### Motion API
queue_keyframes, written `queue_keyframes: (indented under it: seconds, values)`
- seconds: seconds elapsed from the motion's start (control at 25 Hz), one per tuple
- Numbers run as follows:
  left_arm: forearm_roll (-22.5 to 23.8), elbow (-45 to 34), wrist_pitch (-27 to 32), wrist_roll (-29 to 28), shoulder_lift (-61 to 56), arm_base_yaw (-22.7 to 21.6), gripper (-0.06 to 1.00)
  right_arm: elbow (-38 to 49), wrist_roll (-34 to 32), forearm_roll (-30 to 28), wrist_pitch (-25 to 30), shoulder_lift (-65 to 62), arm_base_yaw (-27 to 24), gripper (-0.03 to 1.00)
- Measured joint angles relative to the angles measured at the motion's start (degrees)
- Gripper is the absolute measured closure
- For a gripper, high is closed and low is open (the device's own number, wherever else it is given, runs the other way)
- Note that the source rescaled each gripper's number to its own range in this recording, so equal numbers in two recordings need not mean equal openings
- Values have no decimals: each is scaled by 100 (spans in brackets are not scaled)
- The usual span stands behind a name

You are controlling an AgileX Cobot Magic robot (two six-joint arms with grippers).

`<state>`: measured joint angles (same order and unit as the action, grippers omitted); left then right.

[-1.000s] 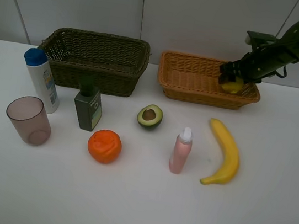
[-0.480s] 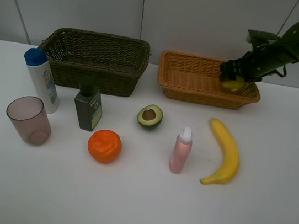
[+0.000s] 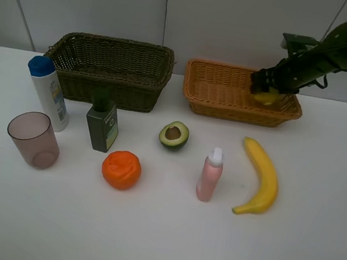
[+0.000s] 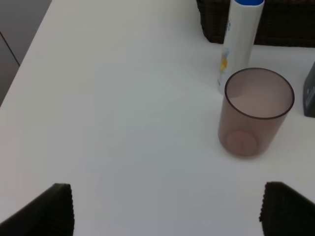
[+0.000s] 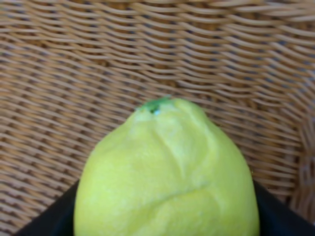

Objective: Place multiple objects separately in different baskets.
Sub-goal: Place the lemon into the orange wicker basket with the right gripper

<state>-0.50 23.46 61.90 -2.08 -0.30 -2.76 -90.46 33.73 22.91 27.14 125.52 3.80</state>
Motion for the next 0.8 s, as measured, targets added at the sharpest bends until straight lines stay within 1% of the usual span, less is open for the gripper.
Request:
queue_keyframes:
  seconds: [0.08, 0.16, 0.2, 0.28, 0.44, 0.8]
  values:
    - [0, 0, 0, 0, 0, 0, -6, 0, 0, 5, -6, 0, 34, 39]
    - [0, 0, 0, 0, 0, 0, -6, 0, 0, 15, -49, 0, 55, 22]
    - [0, 0, 0, 0, 0, 0, -6, 0, 0, 15, -56, 0, 63, 16]
    - [0, 0, 0, 0, 0, 0, -6, 0, 0, 15, -69, 0, 63, 10]
    - [0, 0, 0, 0, 0, 0, -6, 0, 0, 15, -113, 0, 63, 6]
    - [0, 0, 0, 0, 0, 0, -6, 0, -5, 19, -151, 0, 63, 5]
